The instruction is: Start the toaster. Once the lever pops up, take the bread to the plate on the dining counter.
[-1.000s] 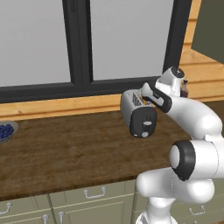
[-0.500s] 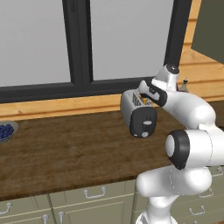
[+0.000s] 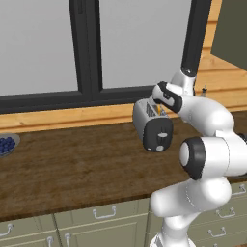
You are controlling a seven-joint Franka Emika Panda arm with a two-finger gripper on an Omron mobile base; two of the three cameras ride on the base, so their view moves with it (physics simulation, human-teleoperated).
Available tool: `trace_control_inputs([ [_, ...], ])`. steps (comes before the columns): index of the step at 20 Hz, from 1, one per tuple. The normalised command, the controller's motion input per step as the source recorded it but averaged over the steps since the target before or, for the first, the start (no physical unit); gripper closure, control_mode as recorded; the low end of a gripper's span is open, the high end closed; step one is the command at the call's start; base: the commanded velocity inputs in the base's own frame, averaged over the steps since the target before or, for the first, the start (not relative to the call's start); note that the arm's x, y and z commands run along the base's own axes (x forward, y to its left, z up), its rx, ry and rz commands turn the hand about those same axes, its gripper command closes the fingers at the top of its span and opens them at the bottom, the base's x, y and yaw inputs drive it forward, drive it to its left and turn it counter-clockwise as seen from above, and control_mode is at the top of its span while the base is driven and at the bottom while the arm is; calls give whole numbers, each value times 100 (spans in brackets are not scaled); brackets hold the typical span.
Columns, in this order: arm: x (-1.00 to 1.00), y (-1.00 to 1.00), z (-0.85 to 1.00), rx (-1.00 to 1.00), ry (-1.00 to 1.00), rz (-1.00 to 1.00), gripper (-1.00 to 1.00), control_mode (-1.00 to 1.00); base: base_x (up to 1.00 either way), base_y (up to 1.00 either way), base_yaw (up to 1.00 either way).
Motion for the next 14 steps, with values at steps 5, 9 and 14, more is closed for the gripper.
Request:
trace_control_inputs([
  [5, 12, 0, -16, 0, 1, 0, -100, -100, 0, 0, 0],
  [9, 13, 0, -17, 0, 1, 0, -100, -100, 0, 0, 0],
  [14, 24, 0, -18, 0, 1, 0, -100, -100, 0, 0, 0],
])
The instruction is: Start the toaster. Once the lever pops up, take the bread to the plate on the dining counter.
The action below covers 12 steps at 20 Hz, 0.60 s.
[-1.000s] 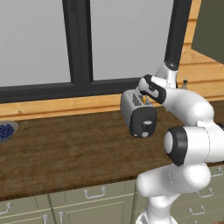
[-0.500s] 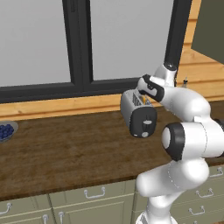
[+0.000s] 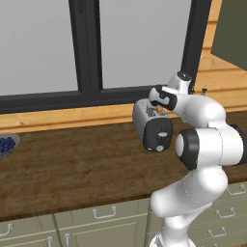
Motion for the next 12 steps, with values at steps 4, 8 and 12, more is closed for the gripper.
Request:
trace_control_inputs([
  [4, 33, -1, -10, 0, 1, 0, -100, -100, 0, 0, 0],
  [8, 30, -7, -6, 0, 1, 0, -100, -100, 0, 0, 0],
  [12, 36, -12, -3, 0, 1, 0, -100, -100, 0, 0, 0],
])
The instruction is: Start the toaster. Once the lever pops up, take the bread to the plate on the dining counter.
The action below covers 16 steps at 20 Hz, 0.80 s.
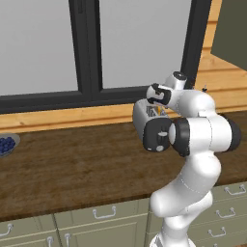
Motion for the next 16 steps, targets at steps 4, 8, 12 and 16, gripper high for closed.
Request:
trace_control_inputs([
  [4, 34, -11, -8, 0, 4, 0, -100, -100, 0, 0, 0],
  [8, 27, -2, -19, 0, 4, 0, -100, -100, 0, 0, 0],
  [12, 16, 0, -11, 0, 3, 0, -100, -100, 0, 0, 0],
  [16, -4, 3, 0, 0, 1, 0, -100, -100, 0, 0, 0],
])
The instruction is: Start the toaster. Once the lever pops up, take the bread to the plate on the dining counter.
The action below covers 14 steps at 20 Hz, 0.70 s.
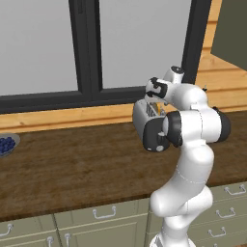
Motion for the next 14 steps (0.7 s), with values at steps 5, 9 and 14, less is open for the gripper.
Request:
trace_control_inputs([
  [5, -19, 11, -7, 0, 0, 0, -100, -100, 0, 0, 0],
  [9, -3, 17, -18, 0, 1, 0, -100, -100, 0, 0, 0],
  [14, 0, 4, -20, 0, 0, 0, -100, -100, 0, 0, 0],
])
